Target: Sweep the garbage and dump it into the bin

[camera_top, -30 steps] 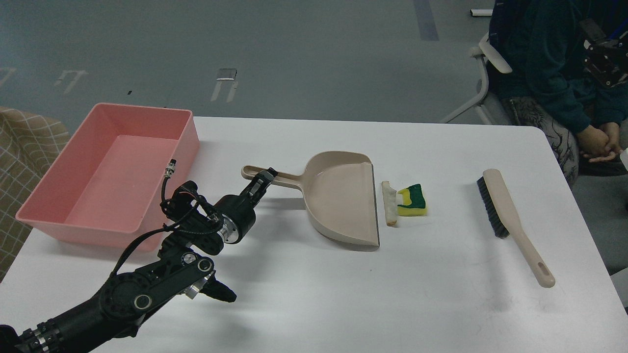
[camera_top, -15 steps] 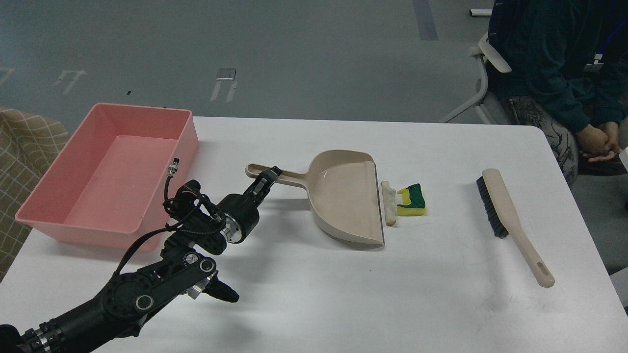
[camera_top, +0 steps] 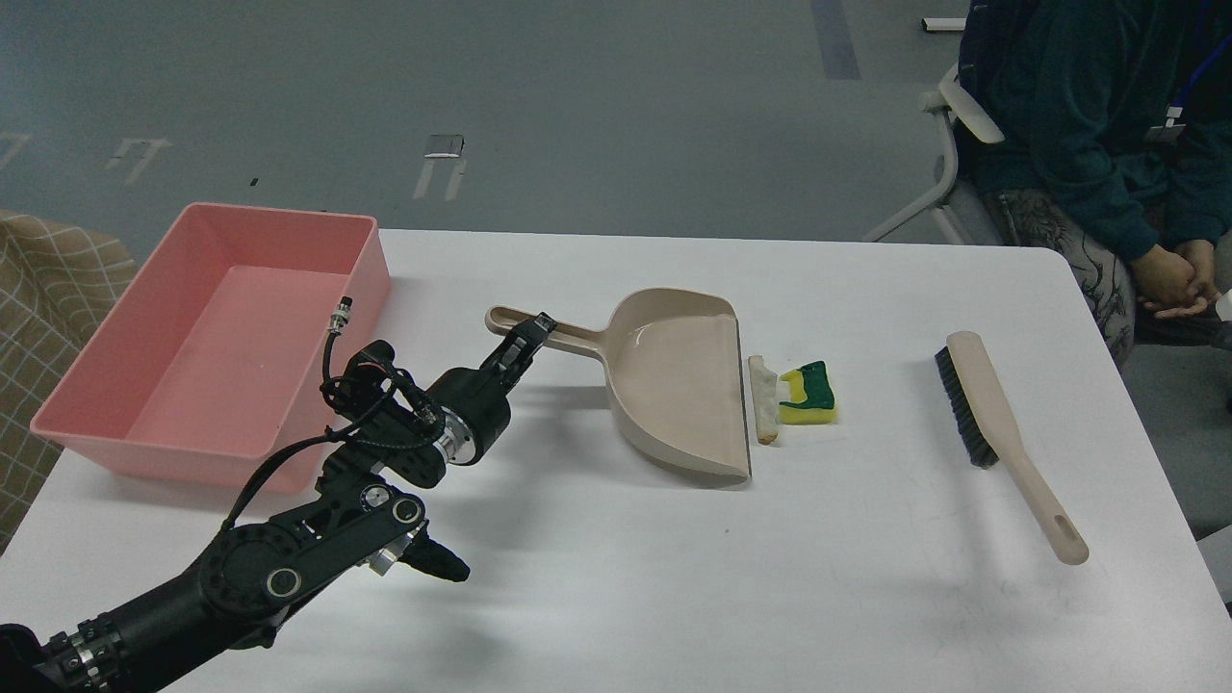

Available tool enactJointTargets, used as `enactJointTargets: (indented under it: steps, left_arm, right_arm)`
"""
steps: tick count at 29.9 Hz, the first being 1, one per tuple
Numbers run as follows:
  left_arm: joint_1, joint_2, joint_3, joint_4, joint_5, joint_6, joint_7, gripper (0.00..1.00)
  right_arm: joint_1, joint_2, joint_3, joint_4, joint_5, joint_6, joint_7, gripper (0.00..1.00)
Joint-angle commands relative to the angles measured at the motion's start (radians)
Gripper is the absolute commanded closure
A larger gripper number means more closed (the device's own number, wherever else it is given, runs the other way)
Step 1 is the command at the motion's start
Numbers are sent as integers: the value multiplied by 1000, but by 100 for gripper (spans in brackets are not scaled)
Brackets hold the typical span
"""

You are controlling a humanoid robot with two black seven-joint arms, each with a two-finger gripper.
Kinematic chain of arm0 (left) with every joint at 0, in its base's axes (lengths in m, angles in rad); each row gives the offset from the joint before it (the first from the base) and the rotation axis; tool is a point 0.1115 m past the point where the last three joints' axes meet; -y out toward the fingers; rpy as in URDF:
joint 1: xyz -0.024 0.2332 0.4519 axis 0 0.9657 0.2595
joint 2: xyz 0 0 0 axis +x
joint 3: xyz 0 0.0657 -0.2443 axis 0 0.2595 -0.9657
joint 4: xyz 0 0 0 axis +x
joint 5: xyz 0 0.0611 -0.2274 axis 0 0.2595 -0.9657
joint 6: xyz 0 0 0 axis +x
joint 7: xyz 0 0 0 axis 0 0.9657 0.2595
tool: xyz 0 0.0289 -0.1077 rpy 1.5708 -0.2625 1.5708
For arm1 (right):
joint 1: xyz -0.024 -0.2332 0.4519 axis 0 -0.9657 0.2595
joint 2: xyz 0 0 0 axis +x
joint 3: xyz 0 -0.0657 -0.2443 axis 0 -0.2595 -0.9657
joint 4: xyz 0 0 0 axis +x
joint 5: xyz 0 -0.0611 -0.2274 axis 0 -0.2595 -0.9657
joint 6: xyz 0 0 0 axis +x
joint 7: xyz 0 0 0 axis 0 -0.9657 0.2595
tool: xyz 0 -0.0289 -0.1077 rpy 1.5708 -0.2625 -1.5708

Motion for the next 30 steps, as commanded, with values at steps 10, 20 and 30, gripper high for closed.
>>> enactJointTargets:
  steps: [10,20,30]
  left_arm:
    - [-2,-12,1,-12,2,0,0,100]
    - [1,-23,1,-11,2,0,0,100]
    - [3,-24,-4,-12,2,0,0,100]
  right_arm:
    - [-8,65,-101,8,-99,-54,-37,7]
    - [-25,145,-104,17,-161,-55,-102,9]
    - [-26,202,-104,49,-164,-57,-162,9]
